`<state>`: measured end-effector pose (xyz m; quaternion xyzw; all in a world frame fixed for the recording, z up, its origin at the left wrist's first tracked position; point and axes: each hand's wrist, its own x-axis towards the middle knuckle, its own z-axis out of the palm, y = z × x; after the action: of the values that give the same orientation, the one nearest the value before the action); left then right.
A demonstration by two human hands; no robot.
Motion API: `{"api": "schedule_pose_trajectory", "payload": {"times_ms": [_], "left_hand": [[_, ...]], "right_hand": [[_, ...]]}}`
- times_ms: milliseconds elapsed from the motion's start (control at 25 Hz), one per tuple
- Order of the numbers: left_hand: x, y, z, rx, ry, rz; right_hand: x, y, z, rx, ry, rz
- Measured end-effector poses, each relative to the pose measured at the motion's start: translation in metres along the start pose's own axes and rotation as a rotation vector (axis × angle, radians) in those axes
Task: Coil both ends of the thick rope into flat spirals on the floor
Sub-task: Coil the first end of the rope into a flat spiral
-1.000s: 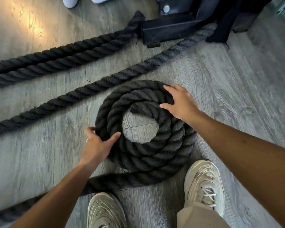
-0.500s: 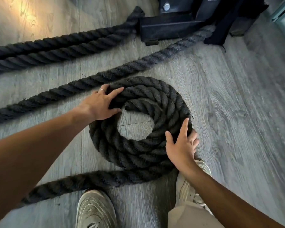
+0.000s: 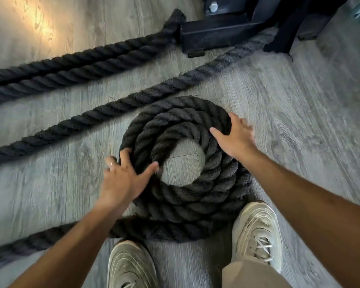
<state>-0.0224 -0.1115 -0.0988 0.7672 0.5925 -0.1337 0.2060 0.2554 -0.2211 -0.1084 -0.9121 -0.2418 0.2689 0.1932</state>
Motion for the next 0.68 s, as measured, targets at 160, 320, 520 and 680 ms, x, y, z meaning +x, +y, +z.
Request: {"api": "schedule_pose_trajectory", "payload": {"times_ms": [160, 320, 520, 680], "left_hand": [[0.073, 0.021, -0.041, 0.06, -0.047, 0.37], [0.102, 0.046, -0.045, 0.31, -0.192, 0.491], [0.081, 0.03, -0.034, 0.253, -0.111, 0.305], [0.032, 0.017, -0.016, 0.193, -0.091, 0.016]], "right_hand": [[-0.082, 0.029, 0.029, 0.007, 0.011, 0.145], [-0.106, 0.034, 0.053, -0.071, -0.017, 0.114], [-0.054, 0.024, 0.036, -0.21, -0.065, -0.055], [0.007, -0.003, -0.002, -0.237, -0.267, -0.301]]}}
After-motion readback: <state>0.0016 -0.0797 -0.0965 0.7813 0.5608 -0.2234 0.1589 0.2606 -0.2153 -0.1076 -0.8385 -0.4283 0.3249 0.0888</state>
